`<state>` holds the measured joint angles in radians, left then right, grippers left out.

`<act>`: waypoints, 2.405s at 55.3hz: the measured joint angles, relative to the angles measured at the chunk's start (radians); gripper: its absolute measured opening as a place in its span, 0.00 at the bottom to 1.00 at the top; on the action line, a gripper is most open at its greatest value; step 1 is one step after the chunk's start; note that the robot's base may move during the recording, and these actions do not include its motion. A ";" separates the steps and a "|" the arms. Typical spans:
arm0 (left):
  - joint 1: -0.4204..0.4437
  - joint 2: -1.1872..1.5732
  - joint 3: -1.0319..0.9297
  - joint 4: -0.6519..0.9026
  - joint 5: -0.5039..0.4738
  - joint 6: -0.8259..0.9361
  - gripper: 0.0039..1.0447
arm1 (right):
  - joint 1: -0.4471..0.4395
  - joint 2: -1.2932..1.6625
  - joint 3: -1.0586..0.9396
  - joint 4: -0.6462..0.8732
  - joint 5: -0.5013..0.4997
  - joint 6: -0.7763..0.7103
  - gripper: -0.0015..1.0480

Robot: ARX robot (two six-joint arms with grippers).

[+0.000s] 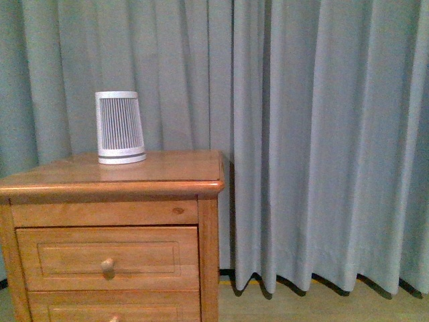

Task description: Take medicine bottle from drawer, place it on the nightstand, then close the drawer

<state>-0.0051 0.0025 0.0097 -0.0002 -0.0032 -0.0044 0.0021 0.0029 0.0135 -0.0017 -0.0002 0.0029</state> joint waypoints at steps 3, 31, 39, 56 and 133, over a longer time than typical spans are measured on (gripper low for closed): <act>0.000 0.000 0.000 0.000 0.000 0.000 0.94 | 0.000 0.000 0.000 0.000 0.000 0.000 0.93; 0.012 1.307 0.275 0.859 -0.038 -0.027 0.94 | 0.000 0.000 0.000 0.000 0.000 0.000 0.93; -0.038 1.608 0.459 0.929 -0.082 -0.018 0.94 | 0.000 0.000 0.000 0.000 0.000 0.000 0.93; -0.140 1.979 0.800 0.931 -0.109 -0.046 0.94 | 0.000 0.000 0.000 0.000 0.000 0.000 0.93; -0.066 2.500 1.344 0.919 -0.050 0.026 0.94 | 0.000 0.000 0.000 0.000 0.000 0.000 0.93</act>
<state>-0.0708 2.5027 1.3537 0.9192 -0.0528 0.0219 0.0021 0.0029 0.0135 -0.0017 -0.0002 0.0029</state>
